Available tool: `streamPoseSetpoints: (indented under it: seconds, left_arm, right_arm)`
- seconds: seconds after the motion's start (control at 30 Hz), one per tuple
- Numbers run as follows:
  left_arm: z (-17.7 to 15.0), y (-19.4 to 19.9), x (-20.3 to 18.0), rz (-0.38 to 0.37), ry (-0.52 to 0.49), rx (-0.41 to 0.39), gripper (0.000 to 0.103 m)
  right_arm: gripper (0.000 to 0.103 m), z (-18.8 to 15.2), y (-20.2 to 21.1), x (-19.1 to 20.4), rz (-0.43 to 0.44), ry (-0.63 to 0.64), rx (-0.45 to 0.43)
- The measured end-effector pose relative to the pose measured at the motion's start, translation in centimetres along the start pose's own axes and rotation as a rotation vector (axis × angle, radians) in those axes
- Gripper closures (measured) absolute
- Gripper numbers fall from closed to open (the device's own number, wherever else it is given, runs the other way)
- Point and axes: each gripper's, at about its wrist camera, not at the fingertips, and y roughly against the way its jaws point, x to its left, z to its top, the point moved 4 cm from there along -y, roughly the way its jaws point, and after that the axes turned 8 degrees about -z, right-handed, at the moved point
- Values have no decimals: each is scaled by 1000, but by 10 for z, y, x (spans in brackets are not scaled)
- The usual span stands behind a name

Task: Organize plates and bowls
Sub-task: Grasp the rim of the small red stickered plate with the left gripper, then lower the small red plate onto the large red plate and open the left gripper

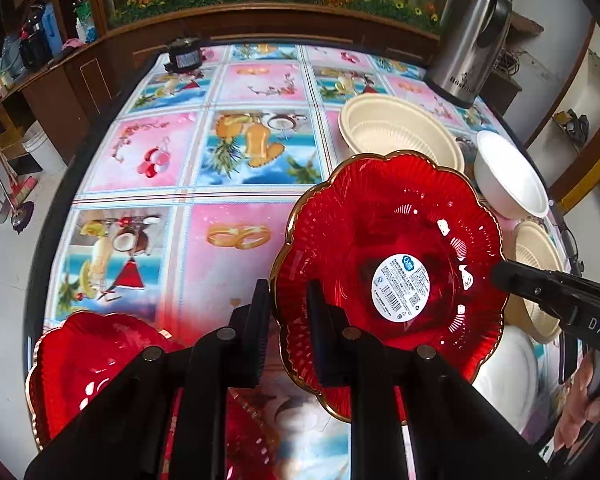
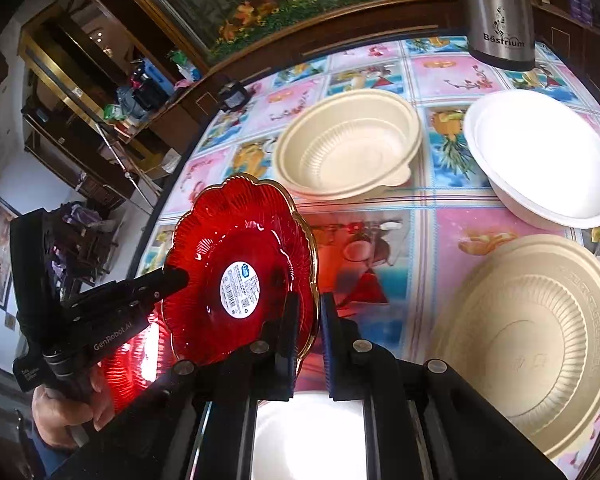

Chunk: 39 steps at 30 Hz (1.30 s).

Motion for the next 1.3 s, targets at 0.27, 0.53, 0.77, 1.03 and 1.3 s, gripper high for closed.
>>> streamPoseSetpoints:
  seconds: [0.27, 0.53, 0.77, 1.03, 1.3]
  left_arm:
    - [-16, 46, 27, -4, 39, -72, 88]
    - [-46, 80, 73, 27, 112, -122, 88]
    - [-79, 90, 110, 50, 172, -119, 88]
    - [-109, 80, 151, 85, 254, -84, 88]
    - [-123, 75, 163, 109, 262, -80, 88]
  right_arm:
    - [93, -10, 16, 39, 88, 42, -11]
    - [92, -27, 11, 91, 159, 106, 7]
    - [90, -48, -11, 130, 206, 151, 65]
    - [90, -72, -44, 173, 185, 241, 127]
    - [90, -86, -73, 192, 116, 317, 150]
